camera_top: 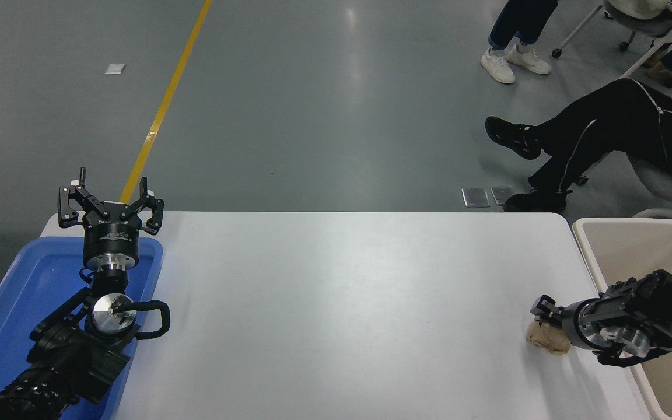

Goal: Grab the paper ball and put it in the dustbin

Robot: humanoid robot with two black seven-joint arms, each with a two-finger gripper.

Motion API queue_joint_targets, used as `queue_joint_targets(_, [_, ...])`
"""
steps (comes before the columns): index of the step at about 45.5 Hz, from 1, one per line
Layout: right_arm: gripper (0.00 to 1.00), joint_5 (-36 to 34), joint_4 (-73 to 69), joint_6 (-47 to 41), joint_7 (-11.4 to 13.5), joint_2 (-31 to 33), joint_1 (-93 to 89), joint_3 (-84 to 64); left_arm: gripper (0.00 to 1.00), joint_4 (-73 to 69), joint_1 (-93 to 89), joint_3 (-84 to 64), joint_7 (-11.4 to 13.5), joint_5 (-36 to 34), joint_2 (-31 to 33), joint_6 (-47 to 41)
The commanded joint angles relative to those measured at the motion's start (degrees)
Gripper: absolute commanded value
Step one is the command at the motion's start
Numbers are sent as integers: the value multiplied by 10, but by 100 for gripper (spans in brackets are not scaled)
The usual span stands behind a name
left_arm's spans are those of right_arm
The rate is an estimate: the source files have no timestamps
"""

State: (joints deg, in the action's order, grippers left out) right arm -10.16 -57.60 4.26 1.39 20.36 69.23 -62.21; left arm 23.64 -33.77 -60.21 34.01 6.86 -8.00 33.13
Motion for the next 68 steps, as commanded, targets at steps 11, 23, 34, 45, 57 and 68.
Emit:
queue_joint_targets(11, [0,48,-107,-29,-5,78,139,-40,99,0,0,0,0,0,1,0])
queue_joint_targets(23, [0,111,-299,-125,-8,122,403,-121,99,0,0,0,0,0,0,0])
queue_joint_targets(34, [0,124,-392,-256,-16,117,636,-182,99,0,0,0,0,0,0,0])
queue_joint_targets(45, [0,124,-393,-435,-51,111,809,-217,99,0,0,0,0,0,0,0])
queue_joint_targets(57, [0,123,-394,-493,-53,125,897,-218,99,0,0,0,0,0,0,0])
queue_joint_targets(68, [0,124,-394,-493,-52,124,879,-217,99,0,0,0,0,0,0,0])
